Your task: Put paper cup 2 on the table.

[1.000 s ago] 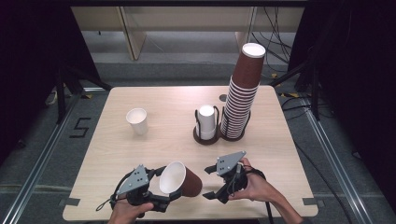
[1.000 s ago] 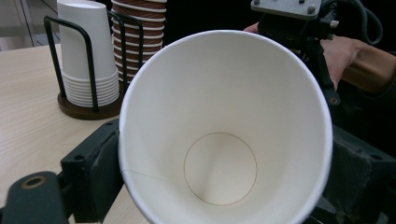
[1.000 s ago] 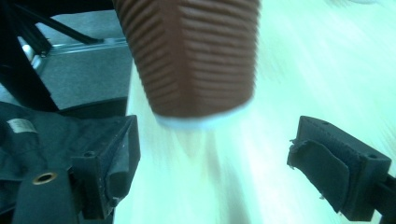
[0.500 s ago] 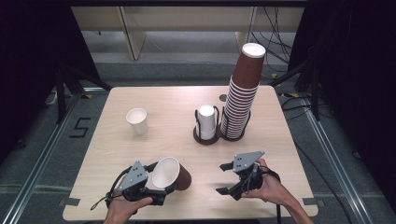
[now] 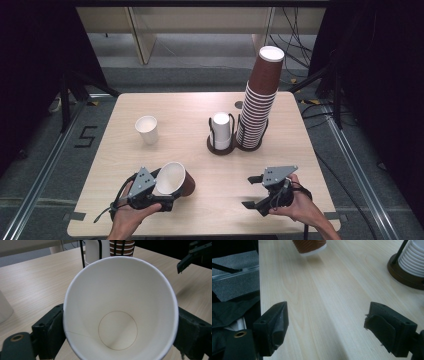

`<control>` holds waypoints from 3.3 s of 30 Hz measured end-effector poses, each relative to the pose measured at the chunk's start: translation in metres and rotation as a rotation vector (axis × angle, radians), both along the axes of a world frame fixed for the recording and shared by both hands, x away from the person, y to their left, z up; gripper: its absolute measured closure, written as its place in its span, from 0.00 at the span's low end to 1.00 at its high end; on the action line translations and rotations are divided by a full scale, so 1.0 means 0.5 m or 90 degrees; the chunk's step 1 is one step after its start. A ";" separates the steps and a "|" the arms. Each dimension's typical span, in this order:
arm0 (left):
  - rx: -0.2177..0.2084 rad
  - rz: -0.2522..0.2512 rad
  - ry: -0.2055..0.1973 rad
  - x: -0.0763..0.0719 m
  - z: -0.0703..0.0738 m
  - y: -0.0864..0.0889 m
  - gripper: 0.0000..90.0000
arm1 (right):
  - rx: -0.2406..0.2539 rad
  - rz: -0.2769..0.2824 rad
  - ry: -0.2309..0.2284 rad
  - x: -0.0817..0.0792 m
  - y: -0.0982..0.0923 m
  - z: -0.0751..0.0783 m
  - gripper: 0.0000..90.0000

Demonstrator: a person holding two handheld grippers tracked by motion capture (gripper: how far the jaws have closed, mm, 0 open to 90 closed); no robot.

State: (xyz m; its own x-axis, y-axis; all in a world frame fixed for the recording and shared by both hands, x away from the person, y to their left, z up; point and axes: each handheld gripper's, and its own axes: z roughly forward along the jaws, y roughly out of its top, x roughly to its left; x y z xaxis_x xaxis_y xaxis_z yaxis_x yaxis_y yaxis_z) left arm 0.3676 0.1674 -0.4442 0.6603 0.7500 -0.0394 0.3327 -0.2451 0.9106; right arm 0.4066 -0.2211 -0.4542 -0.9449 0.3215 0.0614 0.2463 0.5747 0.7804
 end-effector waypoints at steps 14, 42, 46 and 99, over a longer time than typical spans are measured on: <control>0.028 0.031 0.013 0.064 0.018 -0.010 0.12 | -0.006 -0.026 -0.007 -0.005 -0.026 -0.003 0.21; 0.153 0.112 0.078 0.251 0.073 -0.030 0.12 | -0.011 -0.031 0.011 -0.009 -0.037 -0.012 0.21; 0.170 0.129 0.095 0.283 0.069 -0.036 0.12 | -0.014 -0.022 0.001 -0.006 -0.036 -0.014 0.21; 0.105 0.233 0.078 0.337 -0.048 -0.043 0.14 | -0.018 -0.016 0.018 -0.013 -0.031 -0.020 0.21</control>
State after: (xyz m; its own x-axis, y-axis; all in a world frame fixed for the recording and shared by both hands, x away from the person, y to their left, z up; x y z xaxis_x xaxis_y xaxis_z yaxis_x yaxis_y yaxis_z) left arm 0.5361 0.1461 -0.4683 0.3463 0.9373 0.0393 0.5290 -0.2297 0.8170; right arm 0.4003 -0.2365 -0.4641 -0.9344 0.3473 0.0793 0.2833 0.5895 0.7565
